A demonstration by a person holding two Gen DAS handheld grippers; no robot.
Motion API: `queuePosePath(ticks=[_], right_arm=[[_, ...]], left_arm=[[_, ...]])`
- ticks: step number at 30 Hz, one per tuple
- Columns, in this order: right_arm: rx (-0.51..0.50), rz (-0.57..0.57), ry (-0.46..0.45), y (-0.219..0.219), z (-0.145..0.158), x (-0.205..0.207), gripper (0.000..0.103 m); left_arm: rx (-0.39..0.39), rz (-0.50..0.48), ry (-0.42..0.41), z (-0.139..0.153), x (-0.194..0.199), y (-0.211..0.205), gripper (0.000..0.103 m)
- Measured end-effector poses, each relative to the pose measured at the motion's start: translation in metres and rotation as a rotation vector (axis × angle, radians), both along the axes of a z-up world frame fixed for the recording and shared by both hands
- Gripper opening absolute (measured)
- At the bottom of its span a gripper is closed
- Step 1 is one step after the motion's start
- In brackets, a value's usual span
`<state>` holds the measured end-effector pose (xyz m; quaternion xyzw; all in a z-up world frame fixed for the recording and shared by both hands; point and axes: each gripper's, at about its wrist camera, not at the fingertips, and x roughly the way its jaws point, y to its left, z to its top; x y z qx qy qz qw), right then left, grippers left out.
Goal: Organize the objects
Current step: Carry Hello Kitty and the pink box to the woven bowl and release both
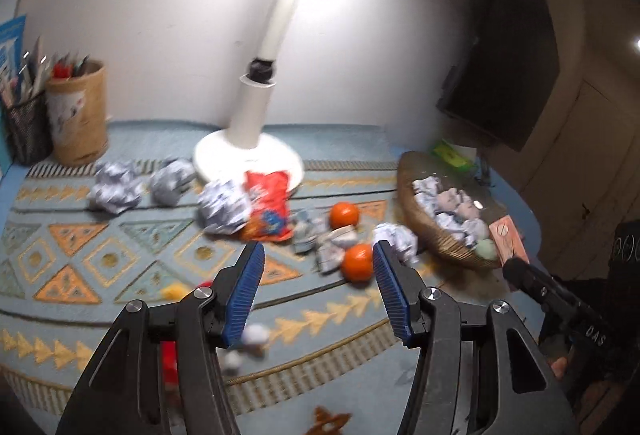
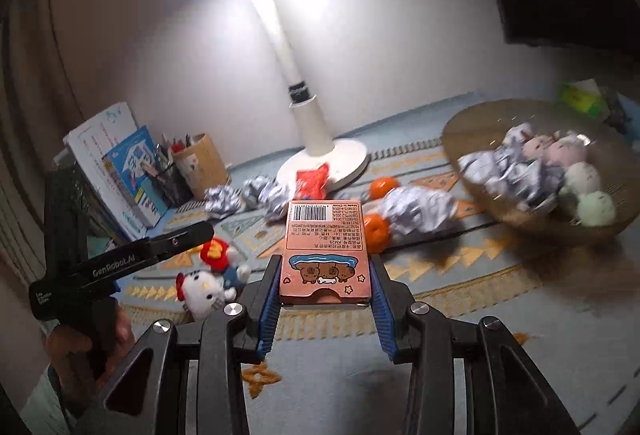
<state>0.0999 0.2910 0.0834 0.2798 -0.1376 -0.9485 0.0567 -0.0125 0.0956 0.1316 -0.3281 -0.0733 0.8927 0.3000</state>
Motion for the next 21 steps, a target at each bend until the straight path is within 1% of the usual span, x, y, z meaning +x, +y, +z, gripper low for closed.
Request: queuePosePath(ticks=[2,4,6,7,8,9,10,13,15,16,17,18,19,20,21], right_arm=[[-0.011,-0.099,0.069,0.042,0.031,0.011,0.040],[0.001,-0.192,0.103,0.079,0.054,0.015,0.040],[0.017,-0.243,0.090,0.109,0.064,0.011,0.040],[0.013,-0.240,0.069,0.119,0.065,0.009,0.040],[-0.003,-0.217,0.051,0.126,0.064,0.009,0.040],[-0.020,-0.187,0.043,0.127,0.061,0.011,0.040],[-0.024,-0.160,0.043,0.123,0.056,0.015,0.040],[-0.010,-0.097,0.035,0.101,0.037,0.022,0.040],[-0.003,-0.077,0.017,0.093,0.025,0.021,0.040],[0.003,-0.074,0.005,0.088,0.021,0.018,0.040],[-0.008,-0.067,-0.003,0.086,0.018,0.015,0.040],[-0.036,-0.051,-0.008,0.085,0.016,0.013,0.040],[-0.071,-0.031,-0.010,0.083,0.013,0.011,0.040],[-0.100,-0.015,-0.013,0.080,0.010,0.010,0.040],[-0.118,-0.003,-0.017,0.076,0.008,0.009,0.040]], left_arm=[[-0.003,-0.077,0.051,0.023,-0.001,0.048,0.053],[0.008,-0.152,0.067,0.035,-0.003,0.088,0.053],[0.005,-0.206,0.076,0.040,-0.001,0.111,0.053],[0.006,-0.217,0.080,0.039,0.001,0.115,0.053],[0.005,-0.218,0.078,0.036,0.004,0.112,0.066],[0.007,-0.203,0.073,0.031,0.008,0.104,0.081],[0.010,-0.167,0.069,0.024,0.012,0.092,0.085],[-0.022,-0.026,0.022,-0.001,0.020,0.040,0.086],[-0.038,0.132,-0.005,-0.015,0.026,-0.008,0.086],[-0.066,0.222,-0.021,-0.022,0.028,-0.030,0.086],[-0.117,0.300,-0.045,-0.029,0.027,-0.047,0.086],[-0.183,0.356,-0.074,-0.037,0.027,-0.057,0.086],[-0.243,0.378,-0.106,-0.047,0.024,-0.062,0.085],[-0.280,0.370,-0.129,-0.055,0.022,-0.063,0.085],[-0.294,0.358,-0.147,-0.063,0.017,-0.062,0.086]])
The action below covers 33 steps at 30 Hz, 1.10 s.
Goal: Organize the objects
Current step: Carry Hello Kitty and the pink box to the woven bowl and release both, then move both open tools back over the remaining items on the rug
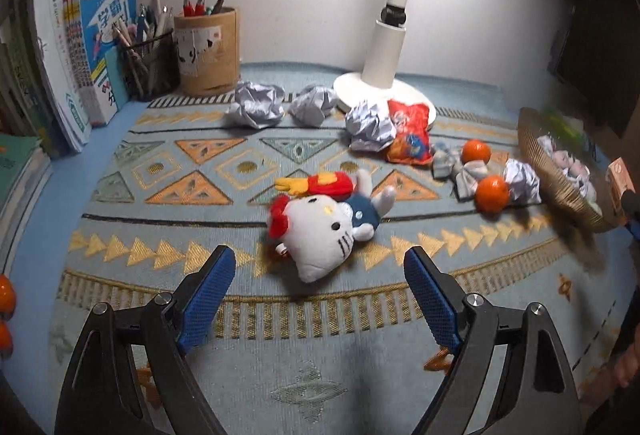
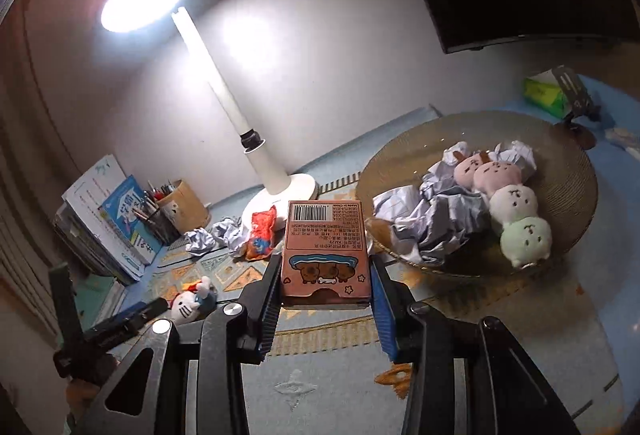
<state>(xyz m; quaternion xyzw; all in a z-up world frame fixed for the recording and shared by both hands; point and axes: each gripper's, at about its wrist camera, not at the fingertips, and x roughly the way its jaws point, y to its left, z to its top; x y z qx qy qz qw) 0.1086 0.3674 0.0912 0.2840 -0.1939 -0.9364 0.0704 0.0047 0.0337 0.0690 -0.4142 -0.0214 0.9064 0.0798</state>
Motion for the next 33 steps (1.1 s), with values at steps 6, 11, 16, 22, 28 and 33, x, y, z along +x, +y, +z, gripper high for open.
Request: queuePosePath(ticks=[6,11,16,22,28,33], right_arm=[[0.006,0.055,-0.050,-0.029,-0.017,0.000,0.040],[0.080,0.052,-0.045,-0.027,-0.016,0.014,0.040],[0.057,-0.040,0.021,0.007,0.011,0.017,0.040],[0.093,-0.285,0.038,0.071,0.059,-0.009,0.040],[0.200,-0.281,-0.111,0.089,0.043,-0.067,0.051],[0.177,-0.260,-0.087,0.087,0.041,-0.048,0.057]], left_arm=[[-0.081,-0.036,-0.017,-0.025,-0.038,0.013,0.063],[0.004,-0.058,0.010,-0.003,-0.033,0.022,0.059],[0.092,-0.214,0.159,0.062,-0.021,0.087,0.059],[0.189,-0.345,0.179,0.104,-0.055,0.195,0.060],[0.156,-0.397,0.094,0.077,-0.075,0.232,0.090],[0.195,-0.314,0.126,0.073,-0.048,0.150,0.091]])
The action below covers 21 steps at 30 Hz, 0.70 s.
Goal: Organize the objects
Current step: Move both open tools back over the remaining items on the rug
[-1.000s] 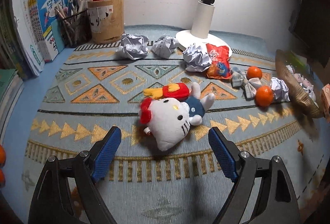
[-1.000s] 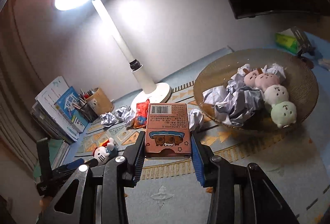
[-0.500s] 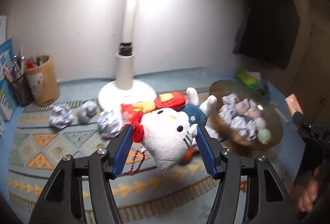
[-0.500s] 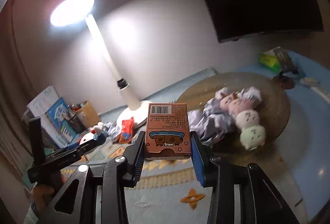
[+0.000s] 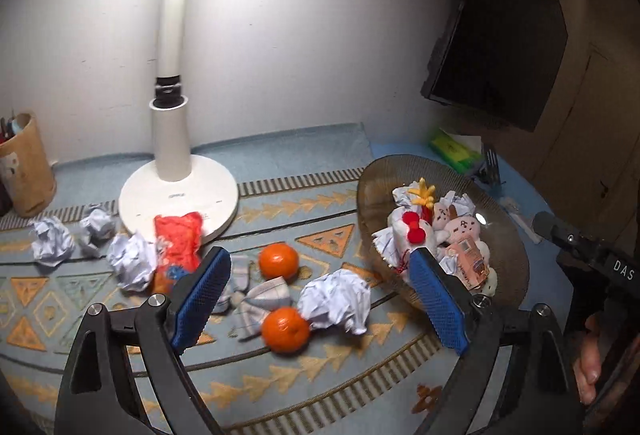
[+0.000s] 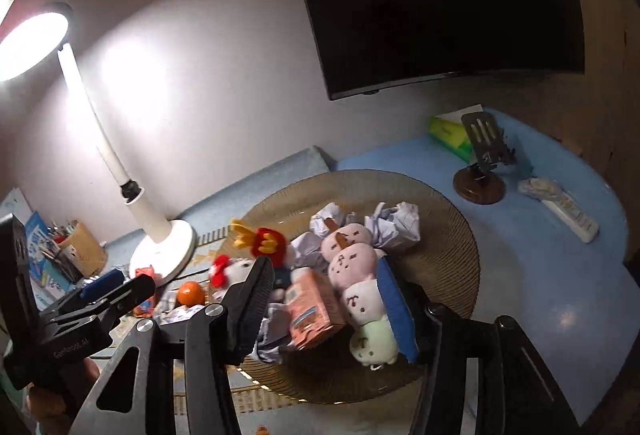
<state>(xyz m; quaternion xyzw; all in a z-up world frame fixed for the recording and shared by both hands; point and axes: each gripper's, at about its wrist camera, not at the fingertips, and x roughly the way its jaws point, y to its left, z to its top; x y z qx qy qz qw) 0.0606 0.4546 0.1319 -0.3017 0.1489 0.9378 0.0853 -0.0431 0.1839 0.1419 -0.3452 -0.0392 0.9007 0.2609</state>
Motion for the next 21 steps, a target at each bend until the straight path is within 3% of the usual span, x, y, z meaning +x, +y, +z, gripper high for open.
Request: queuePosePath(ticks=[4,7,13,15,17,21], right_arm=[[-0.054,0.116,0.046,-0.044,0.006,0.013,0.060],[-0.065,0.240,0.049,-0.102,-0.003,0.017,0.061],[0.071,0.357,-0.048,-0.210,-0.074,-0.002,0.063],[0.071,0.363,-0.080,-0.221,-0.096,-0.009,0.063],[0.044,0.346,-0.104,-0.218,-0.114,-0.015,0.063],[0.068,0.311,-0.103,-0.216,-0.118,-0.016,0.069]], left_arm=[[0.061,0.118,0.010,-0.003,0.025,-0.079,0.101],[0.071,0.188,-0.005,-0.020,0.039,-0.121,0.102],[0.037,0.254,-0.040,-0.071,0.048,-0.156,0.102],[0.083,0.276,-0.086,-0.081,0.049,-0.163,0.102],[0.119,0.301,-0.074,-0.082,0.049,-0.167,0.102],[0.149,0.371,-0.078,-0.084,0.047,-0.179,0.102]])
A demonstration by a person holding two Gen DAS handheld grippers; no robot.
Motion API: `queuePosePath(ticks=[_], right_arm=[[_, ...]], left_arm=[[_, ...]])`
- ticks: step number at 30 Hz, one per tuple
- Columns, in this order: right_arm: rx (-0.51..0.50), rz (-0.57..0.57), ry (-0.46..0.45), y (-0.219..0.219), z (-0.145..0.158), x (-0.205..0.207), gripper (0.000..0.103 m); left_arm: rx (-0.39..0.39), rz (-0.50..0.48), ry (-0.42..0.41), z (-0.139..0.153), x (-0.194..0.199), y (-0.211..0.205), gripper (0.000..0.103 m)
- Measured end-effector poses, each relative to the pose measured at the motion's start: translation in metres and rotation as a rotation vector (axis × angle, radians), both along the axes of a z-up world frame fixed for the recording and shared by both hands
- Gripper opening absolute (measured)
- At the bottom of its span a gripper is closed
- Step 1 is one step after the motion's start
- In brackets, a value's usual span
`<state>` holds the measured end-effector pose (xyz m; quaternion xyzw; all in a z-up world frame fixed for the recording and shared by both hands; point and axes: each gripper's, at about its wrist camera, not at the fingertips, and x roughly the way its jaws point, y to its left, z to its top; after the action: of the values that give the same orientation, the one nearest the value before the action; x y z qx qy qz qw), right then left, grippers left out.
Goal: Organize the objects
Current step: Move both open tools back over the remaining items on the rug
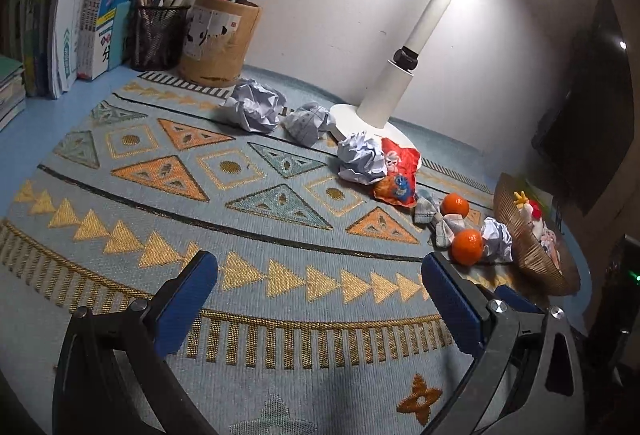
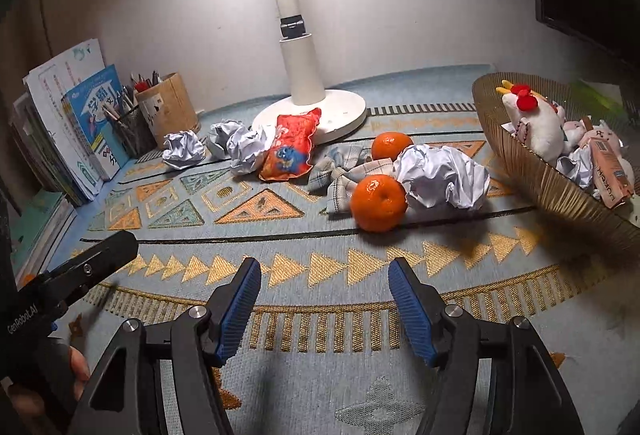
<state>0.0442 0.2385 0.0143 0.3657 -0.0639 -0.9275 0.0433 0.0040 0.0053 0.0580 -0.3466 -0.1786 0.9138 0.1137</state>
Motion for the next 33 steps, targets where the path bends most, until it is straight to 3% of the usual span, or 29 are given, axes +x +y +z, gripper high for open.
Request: queuePosePath(ticks=[4,6,8,26,33], right_arm=[[0.047,0.009,-0.022,-0.009,-0.003,-0.003,0.069],[0.080,0.015,-0.006,-0.014,-0.001,0.000,0.076],[0.093,0.014,0.010,-0.016,0.001,0.002,0.090],[0.085,-0.023,-0.014,-0.010,0.000,-0.003,0.090],[0.112,-0.057,-0.034,-0.010,-0.001,-0.006,0.090]], left_arm=[[0.039,0.004,-0.031,-0.004,-0.004,-0.005,0.102],[0.047,0.008,-0.045,-0.005,-0.006,-0.007,0.102],[0.057,0.001,-0.061,-0.007,-0.007,-0.007,0.102],[0.085,0.007,-0.098,-0.011,-0.011,-0.013,0.102],[0.135,0.002,-0.132,-0.010,-0.013,-0.026,0.102]])
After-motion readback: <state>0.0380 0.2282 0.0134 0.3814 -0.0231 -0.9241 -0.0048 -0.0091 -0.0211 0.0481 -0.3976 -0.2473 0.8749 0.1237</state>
